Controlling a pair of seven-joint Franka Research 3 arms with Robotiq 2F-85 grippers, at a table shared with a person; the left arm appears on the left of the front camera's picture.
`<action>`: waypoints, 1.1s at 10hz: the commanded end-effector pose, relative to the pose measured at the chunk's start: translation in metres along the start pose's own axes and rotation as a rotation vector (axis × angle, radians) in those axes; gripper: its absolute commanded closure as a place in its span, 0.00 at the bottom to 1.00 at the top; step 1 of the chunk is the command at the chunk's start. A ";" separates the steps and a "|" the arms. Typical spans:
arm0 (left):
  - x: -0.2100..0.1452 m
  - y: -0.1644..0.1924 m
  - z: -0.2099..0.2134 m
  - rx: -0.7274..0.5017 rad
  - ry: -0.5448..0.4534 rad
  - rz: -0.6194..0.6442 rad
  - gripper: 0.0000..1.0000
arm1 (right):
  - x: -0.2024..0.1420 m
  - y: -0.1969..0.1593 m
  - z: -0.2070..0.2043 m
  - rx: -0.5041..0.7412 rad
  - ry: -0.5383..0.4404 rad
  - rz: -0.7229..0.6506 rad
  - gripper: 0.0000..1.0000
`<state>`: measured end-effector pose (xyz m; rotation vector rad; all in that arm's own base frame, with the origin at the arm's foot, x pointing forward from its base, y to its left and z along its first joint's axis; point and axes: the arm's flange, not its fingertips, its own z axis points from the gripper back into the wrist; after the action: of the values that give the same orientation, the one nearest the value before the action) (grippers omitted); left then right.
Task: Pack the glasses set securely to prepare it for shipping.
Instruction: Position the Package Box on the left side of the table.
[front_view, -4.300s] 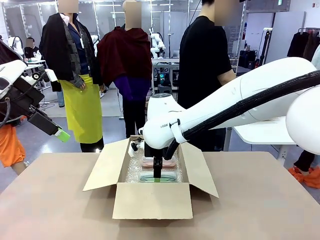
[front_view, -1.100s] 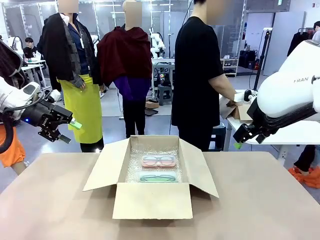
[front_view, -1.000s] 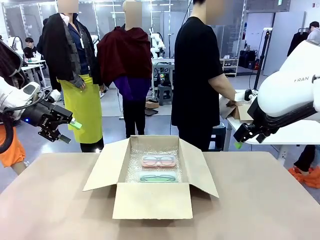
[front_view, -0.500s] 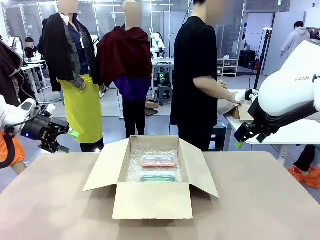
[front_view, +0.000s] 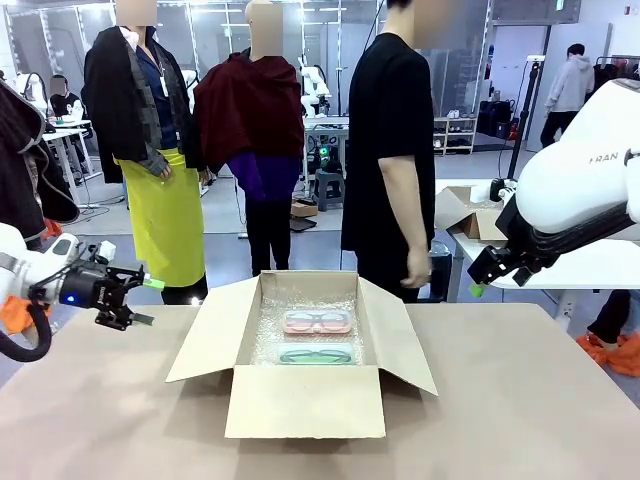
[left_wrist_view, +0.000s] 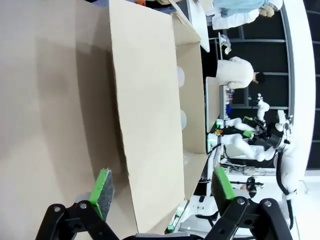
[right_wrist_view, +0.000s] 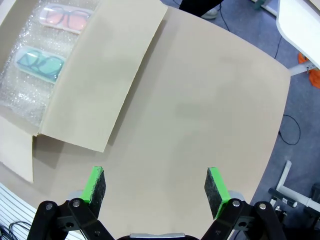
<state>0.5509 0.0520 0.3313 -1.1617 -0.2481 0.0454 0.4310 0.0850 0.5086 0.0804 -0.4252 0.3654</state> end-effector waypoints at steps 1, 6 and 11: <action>0.016 0.016 -0.012 -0.079 -0.021 -0.007 0.00 | 0.001 -0.002 0.001 0.003 -0.008 0.022 0.00; 0.022 0.057 -0.063 -0.164 0.037 0.064 0.00 | 0.001 -0.002 0.001 0.003 -0.008 0.022 0.00; 0.003 0.058 -0.095 -0.296 0.188 0.139 0.14 | 0.001 -0.002 0.001 0.003 -0.008 0.022 0.00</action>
<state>0.5780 -0.0111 0.2387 -1.4222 -0.0413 0.0313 0.4312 0.0849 0.5086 0.0807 -0.4251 0.3657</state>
